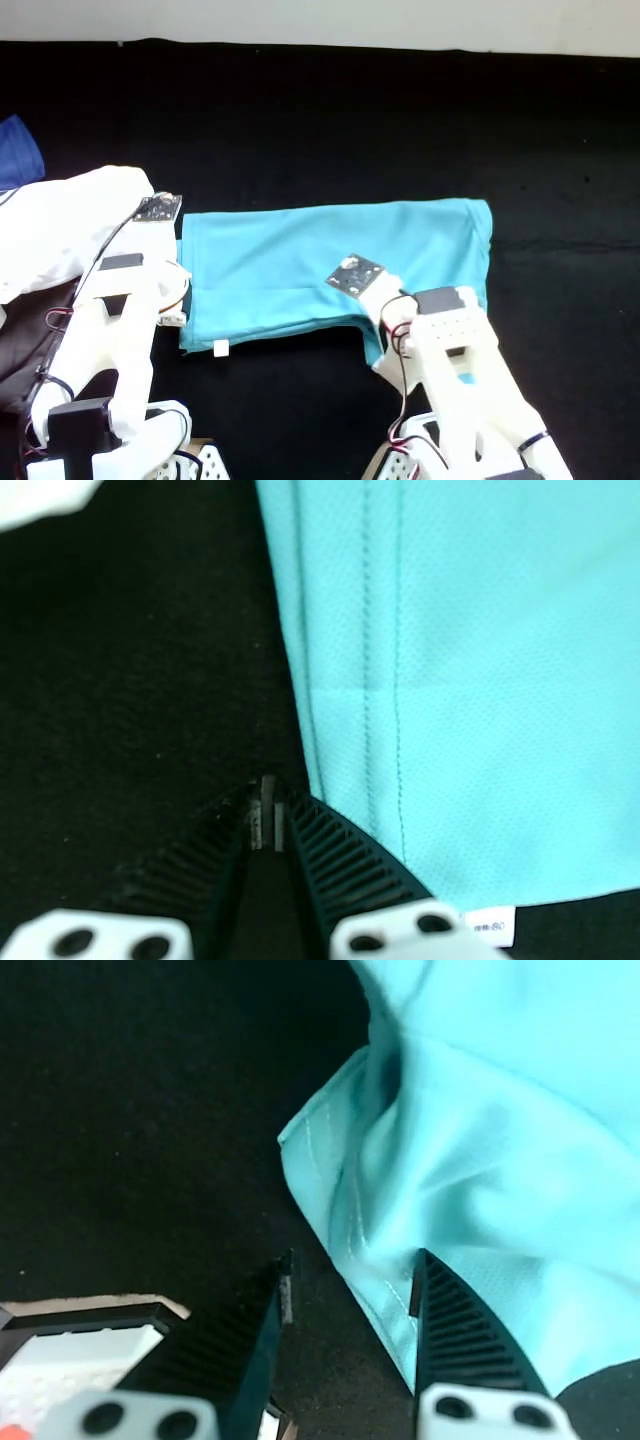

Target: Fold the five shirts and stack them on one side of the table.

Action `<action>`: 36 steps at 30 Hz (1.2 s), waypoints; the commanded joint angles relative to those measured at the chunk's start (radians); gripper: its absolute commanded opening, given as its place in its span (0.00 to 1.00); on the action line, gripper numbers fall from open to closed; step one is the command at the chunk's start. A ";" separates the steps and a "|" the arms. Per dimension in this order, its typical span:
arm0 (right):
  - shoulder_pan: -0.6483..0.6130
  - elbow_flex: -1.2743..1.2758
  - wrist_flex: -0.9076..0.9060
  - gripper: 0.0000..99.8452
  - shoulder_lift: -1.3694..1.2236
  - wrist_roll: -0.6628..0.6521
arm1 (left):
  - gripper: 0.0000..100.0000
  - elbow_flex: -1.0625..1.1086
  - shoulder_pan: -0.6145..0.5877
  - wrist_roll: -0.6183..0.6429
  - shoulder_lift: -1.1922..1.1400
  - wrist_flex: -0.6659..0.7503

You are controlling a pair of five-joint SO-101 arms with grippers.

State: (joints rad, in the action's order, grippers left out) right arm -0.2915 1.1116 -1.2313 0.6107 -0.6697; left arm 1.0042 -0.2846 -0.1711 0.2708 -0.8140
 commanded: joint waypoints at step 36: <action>0.340 -0.030 0.159 0.18 -0.018 -0.057 | 0.01 0.001 -0.016 0.005 -0.005 0.023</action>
State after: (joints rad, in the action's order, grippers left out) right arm 0.0338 1.0948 -1.0856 0.5938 -0.7173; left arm 1.0042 -0.2846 -0.1711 0.2708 -0.8140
